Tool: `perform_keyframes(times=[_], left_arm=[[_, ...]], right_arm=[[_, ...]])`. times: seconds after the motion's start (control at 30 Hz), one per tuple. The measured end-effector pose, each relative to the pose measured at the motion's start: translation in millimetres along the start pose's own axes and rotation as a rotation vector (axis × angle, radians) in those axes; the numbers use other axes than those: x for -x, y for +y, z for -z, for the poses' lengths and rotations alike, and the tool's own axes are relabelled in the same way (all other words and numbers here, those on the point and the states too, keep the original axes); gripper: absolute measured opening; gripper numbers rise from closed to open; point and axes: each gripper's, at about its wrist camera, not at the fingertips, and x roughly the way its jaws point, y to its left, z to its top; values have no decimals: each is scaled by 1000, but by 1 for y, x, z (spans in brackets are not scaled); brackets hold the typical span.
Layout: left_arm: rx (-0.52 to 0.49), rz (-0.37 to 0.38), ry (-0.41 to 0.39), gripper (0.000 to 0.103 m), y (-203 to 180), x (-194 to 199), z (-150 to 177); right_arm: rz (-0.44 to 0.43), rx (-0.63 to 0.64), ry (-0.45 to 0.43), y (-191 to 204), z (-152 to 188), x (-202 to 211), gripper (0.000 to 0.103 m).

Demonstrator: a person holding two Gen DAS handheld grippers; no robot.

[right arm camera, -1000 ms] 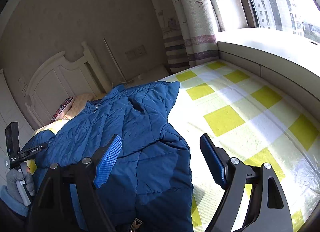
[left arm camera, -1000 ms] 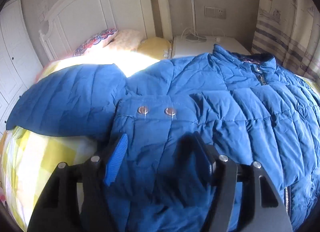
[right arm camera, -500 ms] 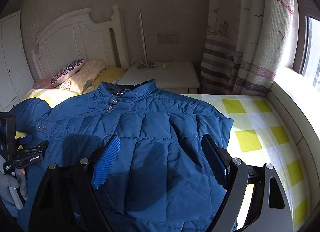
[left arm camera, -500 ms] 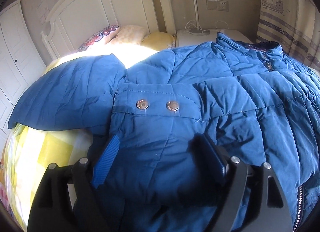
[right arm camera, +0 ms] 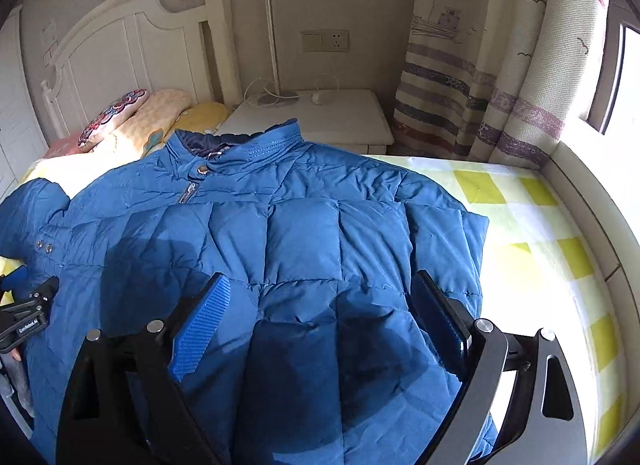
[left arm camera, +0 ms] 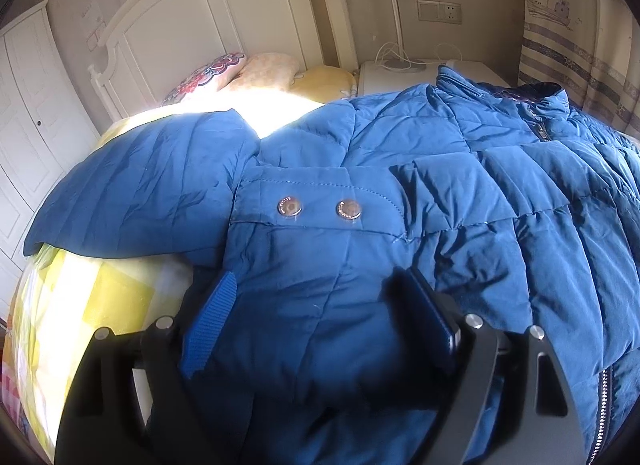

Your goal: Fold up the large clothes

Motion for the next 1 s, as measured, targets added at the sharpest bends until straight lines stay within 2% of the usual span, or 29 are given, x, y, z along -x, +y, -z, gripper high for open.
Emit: perform_keyframes(times=[0.03,0.1,0.13,0.2,0.23,0.33,0.43,0.47,0.53,0.6,0.63,0.67,0.73,0.8,0.87,0.9,0.93,0.97,1.0], left_arm=[[-2,0,0,85,0,0,0],[1,3,2,85,0,1,1],[5,6,6,85,1,0,1],[37,23,6,85,5,3,2],[63,43,7,85,9,4,3],[175,143,-3,85,27,16,10],[447,385,-68,85,90,33,13],[570,400,-88,86,121,34,15],[835,384,-114,91,190,28,26],[1080,327,-91,91,259,12,44],[1182,294,-84,90,290,3,55],[1269,299,-109,89,318,-4,65],[1380,326,-159,88,362,-15,77],[1435,360,-178,88,393,-31,77],[1452,373,-150,78,412,-45,72],[1444,370,-143,43,418,-50,70],[1428,415,-124,4,421,-58,67],[1437,444,-115,5,422,-62,68],[1449,434,-150,4,420,-54,69]], right_arm=[[-56,-48,29,-9,-4,-8,92],[-112,-130,-13,-26,-6,-4,92],[-133,-141,-8,-30,-6,-7,92],[-135,-115,-3,-27,-8,-8,93],[-142,-86,7,-24,-10,-11,97],[-158,-41,13,-22,-15,-16,97],[-174,-40,8,-25,-15,-17,98],[-176,-39,5,-25,-15,-16,98],[-179,-39,2,-25,-15,-16,98],[-184,-42,0,-26,-15,-16,98],[-186,-43,-2,-27,-14,-15,98],[-187,-44,-3,-27,-14,-15,98],[-191,-46,-4,-27,-14,-15,98],[-192,-46,-4,-27,-15,-15,98],[-196,-49,-7,-28,-15,-15,98],[-199,-52,-9,-28,-14,-14,98],[-202,-54,-11,-29,-14,-14,98],[-203,-57,-13,-29,-14,-14,98],[-205,-57,-15,-29,-15,-14,98]])
